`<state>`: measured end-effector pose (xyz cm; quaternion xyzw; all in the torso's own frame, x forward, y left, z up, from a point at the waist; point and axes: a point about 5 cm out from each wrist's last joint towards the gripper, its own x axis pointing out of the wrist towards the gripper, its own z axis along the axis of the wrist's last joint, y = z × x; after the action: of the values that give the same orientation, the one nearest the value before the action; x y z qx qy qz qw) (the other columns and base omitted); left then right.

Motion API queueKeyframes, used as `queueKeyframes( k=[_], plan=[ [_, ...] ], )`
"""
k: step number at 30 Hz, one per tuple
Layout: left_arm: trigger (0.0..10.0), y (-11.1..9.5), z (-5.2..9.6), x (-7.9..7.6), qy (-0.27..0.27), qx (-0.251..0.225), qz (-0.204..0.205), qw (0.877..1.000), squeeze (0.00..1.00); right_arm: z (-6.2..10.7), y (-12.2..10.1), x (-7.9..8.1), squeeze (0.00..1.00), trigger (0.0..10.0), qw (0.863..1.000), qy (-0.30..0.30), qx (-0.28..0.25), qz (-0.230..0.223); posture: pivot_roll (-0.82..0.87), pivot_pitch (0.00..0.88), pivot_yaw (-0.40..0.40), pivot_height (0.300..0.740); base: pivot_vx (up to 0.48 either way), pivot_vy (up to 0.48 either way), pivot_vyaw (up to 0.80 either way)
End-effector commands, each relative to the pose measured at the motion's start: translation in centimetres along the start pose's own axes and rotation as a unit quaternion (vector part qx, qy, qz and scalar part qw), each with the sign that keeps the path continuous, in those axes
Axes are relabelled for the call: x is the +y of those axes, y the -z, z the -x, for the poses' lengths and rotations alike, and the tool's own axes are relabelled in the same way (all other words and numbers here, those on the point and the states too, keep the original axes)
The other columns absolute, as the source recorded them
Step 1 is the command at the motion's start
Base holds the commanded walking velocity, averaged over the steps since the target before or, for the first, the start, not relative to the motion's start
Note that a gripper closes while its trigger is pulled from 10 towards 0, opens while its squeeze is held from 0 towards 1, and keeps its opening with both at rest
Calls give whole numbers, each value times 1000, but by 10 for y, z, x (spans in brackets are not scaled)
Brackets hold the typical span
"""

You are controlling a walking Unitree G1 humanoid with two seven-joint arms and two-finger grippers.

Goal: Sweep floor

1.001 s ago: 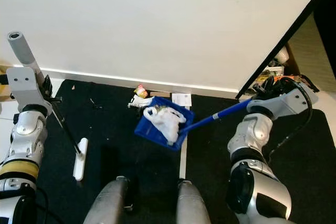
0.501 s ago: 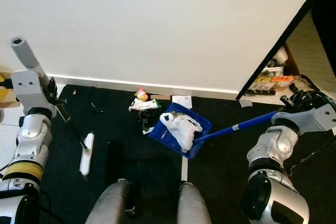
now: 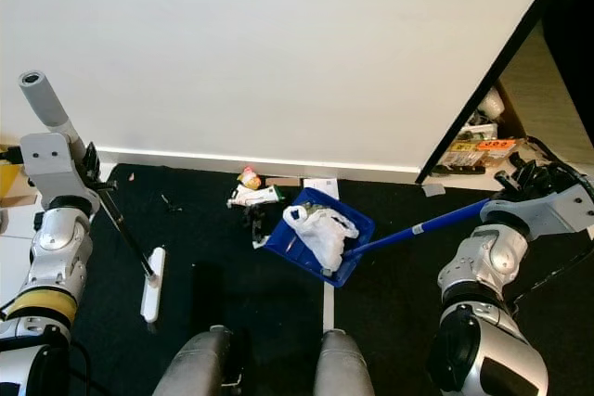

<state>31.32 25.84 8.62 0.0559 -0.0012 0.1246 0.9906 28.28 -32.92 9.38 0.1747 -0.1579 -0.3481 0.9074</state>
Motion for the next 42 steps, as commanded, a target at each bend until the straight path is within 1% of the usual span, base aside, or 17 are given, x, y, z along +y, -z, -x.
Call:
queueKeyframes(
  k=[1, 13, 30, 31, 37, 42],
  plan=[
    [10000, -4, -1, -3, -2, -15, 9, 1000, 0, -3, -4, 2, 0, 10000, 1000, -1, -10, 0, 18, 47, 28, 731, 480, 0, 0],
    [10000, -4, -1, -9, 10, -23, 3, 1000, 0, -3, -4, 1, 0, 10000, 1000, -1, -10, 1, 13, 43, 30, 731, 480, 0, 0],
    [10000, -4, 0, -7, 10, -29, 2, 1000, 0, -1, -3, 0, 0, 10000, 1000, 1, -10, -1, 18, 51, 32, 731, 480, 0, 0],
    [10000, -5, 0, -7, 8, -35, 6, 999, 0, -1, -3, 0, 0, 10000, 1000, 1, -10, -1, 19, 53, 32, 731, 0, 0, 0],
    [10000, -4, 2, -8, 9, -37, 11, 999, 0, -1, -4, 0, 0, 10000, 1000, 1, -13, 1, 18, 59, 31, 731, 0, 0, 0],
    [10000, -4, 4, -14, 32, -39, 20, 999, 0, 0, -4, -4, 0, 10000, 1000, 5, -12, 4, 19, 71, 28, 731, 0, 0, 0]
  ],
)
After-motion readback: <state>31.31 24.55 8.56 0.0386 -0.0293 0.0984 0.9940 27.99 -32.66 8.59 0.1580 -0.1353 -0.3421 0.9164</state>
